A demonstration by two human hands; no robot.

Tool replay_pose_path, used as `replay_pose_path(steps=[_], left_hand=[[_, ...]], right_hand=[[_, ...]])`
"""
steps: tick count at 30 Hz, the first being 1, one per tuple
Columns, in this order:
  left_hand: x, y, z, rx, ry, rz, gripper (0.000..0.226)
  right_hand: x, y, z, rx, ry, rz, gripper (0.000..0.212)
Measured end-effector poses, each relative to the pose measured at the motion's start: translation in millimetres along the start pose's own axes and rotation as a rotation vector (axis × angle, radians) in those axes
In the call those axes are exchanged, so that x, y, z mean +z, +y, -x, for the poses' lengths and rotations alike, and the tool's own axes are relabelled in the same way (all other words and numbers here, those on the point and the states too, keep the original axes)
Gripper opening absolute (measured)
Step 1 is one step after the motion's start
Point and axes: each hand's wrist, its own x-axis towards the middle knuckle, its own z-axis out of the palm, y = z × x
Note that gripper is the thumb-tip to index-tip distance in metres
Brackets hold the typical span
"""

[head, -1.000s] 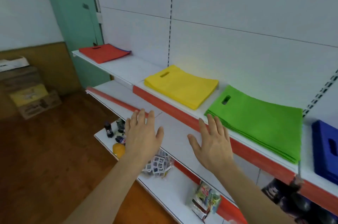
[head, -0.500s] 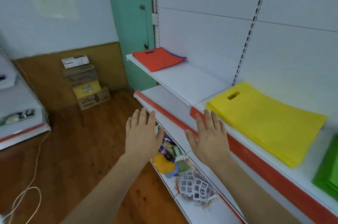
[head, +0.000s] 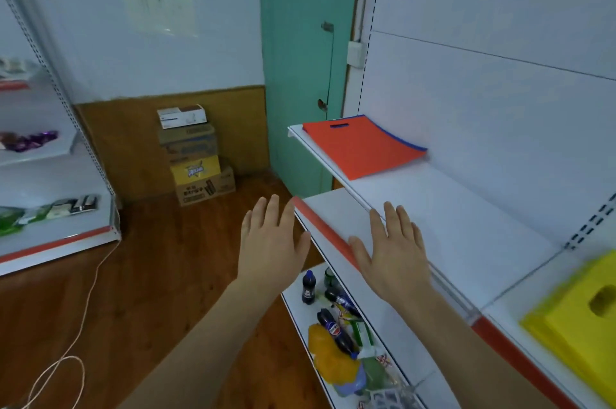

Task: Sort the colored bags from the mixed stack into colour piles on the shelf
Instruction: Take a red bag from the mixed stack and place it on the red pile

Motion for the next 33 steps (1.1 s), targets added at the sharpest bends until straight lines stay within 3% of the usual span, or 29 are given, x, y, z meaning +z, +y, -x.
replay_pose_path(steps=[8,19,25,29,33], left_hand=[[29,-66,-138,0.133,-0.040,0.005,0.070],[90,-53,-299,0.367,-0.126,0.073,0.069],[124,-40,-388,0.451,-0.178,0.041,0.072],[148,-33,-422,0.530,-0.240,0.041,0.075],[169,-31,-443,0.617,-0.293,0.020,0.088]], right_hand=[[28,-54,-102,0.157,0.050,-0.001,0.087],[70,-33,-230,0.334,0.117,0.055,0.080],[88,-15,-297,0.445,0.036,0.049,0.089],[94,-7,-320,0.511,-0.161,0.091,0.086],[99,1,-325,0.559,-0.211,0.077,0.080]])
